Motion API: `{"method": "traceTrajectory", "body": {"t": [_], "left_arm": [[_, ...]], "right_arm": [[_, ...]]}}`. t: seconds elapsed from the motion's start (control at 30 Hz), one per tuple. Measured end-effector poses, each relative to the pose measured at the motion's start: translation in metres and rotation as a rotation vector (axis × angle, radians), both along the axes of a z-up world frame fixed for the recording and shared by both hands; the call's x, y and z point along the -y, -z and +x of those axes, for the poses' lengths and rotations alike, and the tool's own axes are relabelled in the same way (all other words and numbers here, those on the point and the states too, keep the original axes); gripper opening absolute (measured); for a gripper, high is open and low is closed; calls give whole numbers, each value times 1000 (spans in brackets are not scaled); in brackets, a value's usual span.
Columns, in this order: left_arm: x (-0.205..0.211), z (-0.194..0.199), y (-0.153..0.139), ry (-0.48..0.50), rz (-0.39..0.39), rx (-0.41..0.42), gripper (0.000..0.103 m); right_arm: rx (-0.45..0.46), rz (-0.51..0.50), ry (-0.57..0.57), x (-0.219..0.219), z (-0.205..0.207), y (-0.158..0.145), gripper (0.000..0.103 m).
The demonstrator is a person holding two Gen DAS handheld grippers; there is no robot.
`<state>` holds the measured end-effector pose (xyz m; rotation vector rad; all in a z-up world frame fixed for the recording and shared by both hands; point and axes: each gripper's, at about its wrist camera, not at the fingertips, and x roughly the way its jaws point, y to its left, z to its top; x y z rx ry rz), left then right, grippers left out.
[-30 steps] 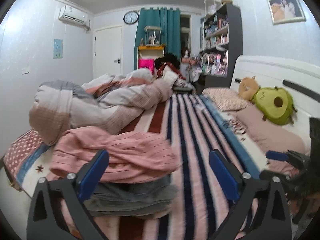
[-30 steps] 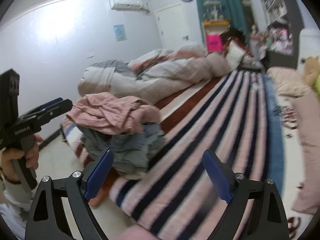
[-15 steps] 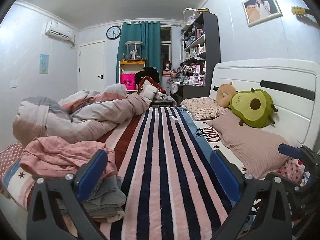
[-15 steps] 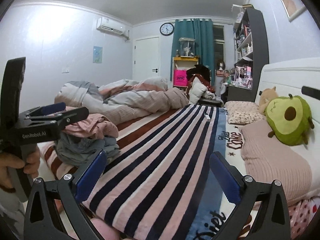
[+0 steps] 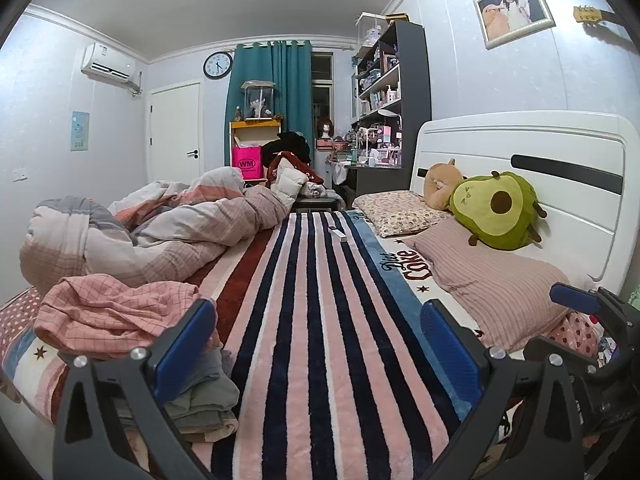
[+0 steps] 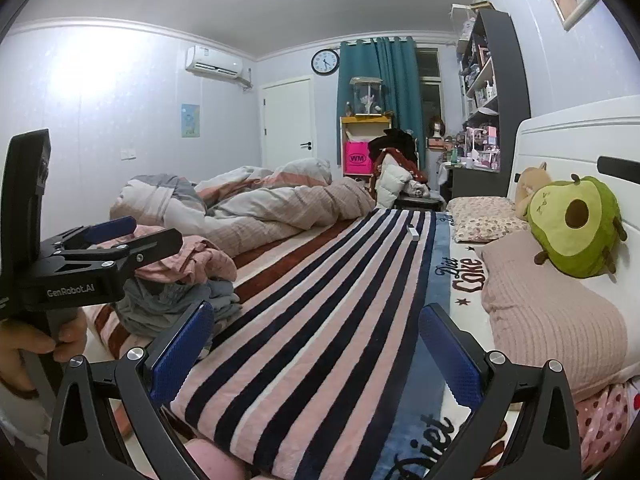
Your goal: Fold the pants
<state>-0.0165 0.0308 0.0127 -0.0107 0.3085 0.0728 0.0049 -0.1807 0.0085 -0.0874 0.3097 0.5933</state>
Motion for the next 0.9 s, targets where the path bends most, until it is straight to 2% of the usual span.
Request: {"method": "traceTrajectory", "body": {"t": [0.9], "left_arm": [[-9,-8,-1,-27,-5,18,102]], "right_arm": [[-7,13,-2,-17,-6,-9,102]]}}
